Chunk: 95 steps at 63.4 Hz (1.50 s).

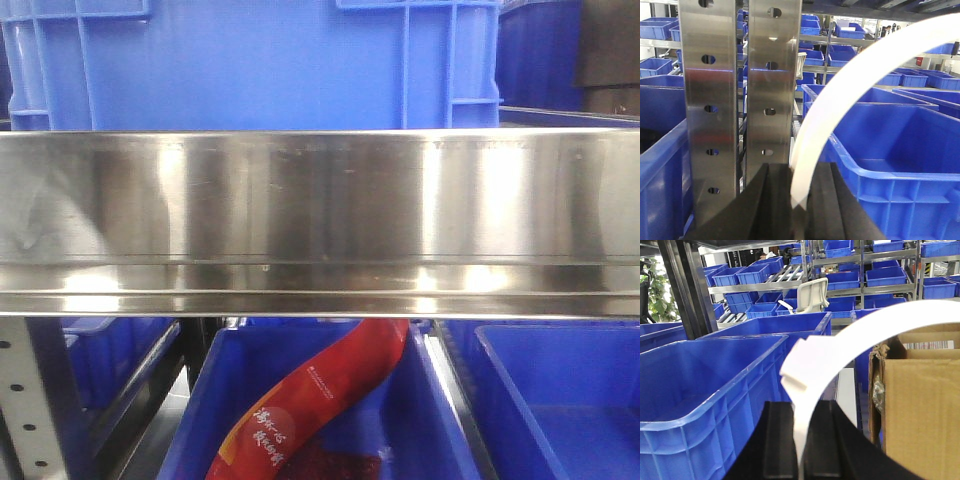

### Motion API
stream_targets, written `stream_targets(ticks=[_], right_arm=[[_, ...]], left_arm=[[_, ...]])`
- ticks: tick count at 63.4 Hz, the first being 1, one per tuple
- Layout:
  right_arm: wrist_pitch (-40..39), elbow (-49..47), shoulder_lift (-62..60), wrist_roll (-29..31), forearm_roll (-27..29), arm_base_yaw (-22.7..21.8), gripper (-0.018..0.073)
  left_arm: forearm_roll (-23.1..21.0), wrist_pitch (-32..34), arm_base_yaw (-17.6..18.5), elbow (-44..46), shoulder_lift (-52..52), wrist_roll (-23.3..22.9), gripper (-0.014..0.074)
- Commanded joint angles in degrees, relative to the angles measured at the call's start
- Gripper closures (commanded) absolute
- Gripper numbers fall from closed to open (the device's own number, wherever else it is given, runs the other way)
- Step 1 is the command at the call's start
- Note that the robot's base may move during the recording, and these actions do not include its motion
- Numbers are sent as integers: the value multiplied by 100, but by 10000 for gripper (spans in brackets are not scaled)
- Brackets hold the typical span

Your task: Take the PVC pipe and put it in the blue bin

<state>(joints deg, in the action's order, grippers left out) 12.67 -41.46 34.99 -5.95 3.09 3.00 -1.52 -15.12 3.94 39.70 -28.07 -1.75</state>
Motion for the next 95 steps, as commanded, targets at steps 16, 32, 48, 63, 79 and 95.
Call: stream_targets(ticks=[16,32,48,63,79,95], right_arm=[[-57,-999,719,806,-37,710,727],[-81,-2213,2204,806,-37,1564,727],[-283,-3428,3754,806,-26,1980,727],[-246,-4271,4973,806,-26,2093,727],[67,-4369,5364,806,71,2093,451],[442,-4369,5432,806,71,2093,111]], left_arm=[[-50,119,313,529,-616,274,708],[-62,152,1390,1720,-1988,304,708],[-87,623,1863,3175,-3728,304,708],[-87,714,1904,3947,-5085,304,708],[-112,739,1904,4157,-5719,304,569],[-242,628,1904,4157,-5781,304,226]])
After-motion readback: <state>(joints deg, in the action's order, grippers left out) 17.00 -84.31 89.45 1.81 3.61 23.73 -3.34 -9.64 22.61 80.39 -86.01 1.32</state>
